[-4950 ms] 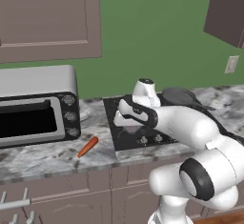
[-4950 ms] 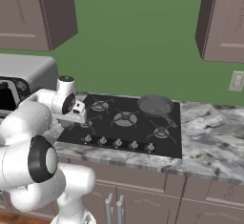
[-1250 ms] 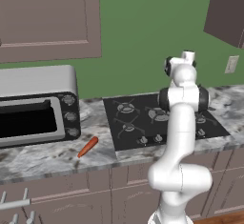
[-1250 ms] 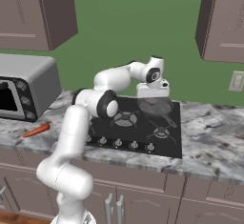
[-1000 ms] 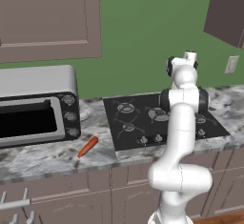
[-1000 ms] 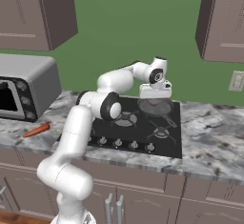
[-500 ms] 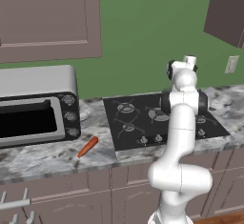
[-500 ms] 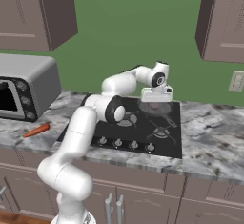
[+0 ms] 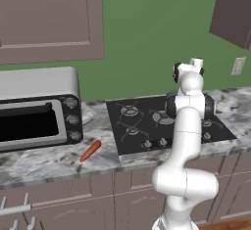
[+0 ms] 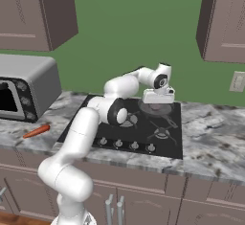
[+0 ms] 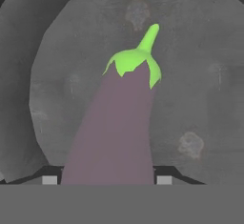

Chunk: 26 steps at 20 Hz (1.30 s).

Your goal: Put the carrot and eggplant in the pan. Then turn on the rear right burner and set the heat to medium.

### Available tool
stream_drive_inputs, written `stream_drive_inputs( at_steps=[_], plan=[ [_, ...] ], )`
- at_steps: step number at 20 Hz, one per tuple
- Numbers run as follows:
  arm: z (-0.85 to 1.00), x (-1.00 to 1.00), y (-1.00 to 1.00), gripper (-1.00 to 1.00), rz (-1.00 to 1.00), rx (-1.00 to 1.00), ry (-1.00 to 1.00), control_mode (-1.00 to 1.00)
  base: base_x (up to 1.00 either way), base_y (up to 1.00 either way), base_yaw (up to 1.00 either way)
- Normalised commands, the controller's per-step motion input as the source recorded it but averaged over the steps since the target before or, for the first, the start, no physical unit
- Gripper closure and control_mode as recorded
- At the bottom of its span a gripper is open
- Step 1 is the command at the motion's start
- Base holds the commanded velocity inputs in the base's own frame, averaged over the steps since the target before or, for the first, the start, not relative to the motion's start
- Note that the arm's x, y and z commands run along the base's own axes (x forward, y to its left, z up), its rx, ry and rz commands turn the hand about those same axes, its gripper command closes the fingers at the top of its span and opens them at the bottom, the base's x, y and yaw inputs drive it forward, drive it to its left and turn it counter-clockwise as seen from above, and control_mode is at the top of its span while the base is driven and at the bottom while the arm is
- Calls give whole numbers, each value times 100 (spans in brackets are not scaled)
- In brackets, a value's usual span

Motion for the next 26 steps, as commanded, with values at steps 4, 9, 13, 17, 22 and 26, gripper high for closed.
stream_drive_inputs(
  at_steps=[4,9,13,17,22,26],
  plan=[
    [-9,7,0,100,0,0,0,-100,0,0,0],
    [0,0,0,100,0,0,0,-100,0,0,0],
    [0,0,0,-100,0,0,0,-100,0,0,0],
    [0,0,0,-100,0,0,0,-100,0,0,0],
    [0,-1,0,-100,0,0,0,-100,0,0,0],
    [14,-32,0,-100,0,0,0,-100,0,0,0]
  ],
)
